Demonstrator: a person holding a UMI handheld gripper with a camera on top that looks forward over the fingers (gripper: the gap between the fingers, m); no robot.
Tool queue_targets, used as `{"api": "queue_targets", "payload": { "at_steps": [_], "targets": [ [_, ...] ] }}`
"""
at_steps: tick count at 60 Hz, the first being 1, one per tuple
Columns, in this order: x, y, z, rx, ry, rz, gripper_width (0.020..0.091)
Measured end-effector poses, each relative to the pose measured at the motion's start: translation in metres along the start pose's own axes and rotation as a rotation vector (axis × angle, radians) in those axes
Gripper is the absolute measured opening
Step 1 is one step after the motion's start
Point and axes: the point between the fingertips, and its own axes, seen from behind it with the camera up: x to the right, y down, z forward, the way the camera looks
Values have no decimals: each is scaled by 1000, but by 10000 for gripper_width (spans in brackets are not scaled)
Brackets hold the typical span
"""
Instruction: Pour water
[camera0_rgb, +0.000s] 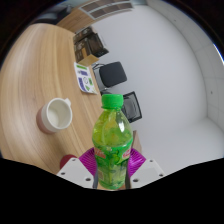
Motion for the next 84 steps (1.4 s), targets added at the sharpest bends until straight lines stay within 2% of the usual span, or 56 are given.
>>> {"api": "queue_targets", "payload": {
  "at_steps": [5, 14, 19, 32, 38, 44, 52, 58, 62, 70, 77, 84],
  "targets": [
    [-2, 4, 0, 54, -114, 344, 374],
    [-5, 10, 2, 131, -234, 846, 378],
    [-14, 16, 11, 166, -240, 994, 376],
    [-49, 36, 36, 200, -276, 1154, 375],
    [-61, 44, 46, 207, -266, 1184, 381],
    [-56, 46, 45, 248, -217, 1191, 386],
    [-57, 46, 40, 257, -186, 1181, 446],
    [-60, 50, 40, 230, -204, 1192, 509],
    [-70, 55, 36, 174, -245, 1203, 541],
    [-85, 65, 6, 99, -259, 1222, 755],
    [-104, 68, -42, 11, -266, 1227, 760],
    [-107, 48, -97, -35, -276, 1266, 777]
  ]
}}
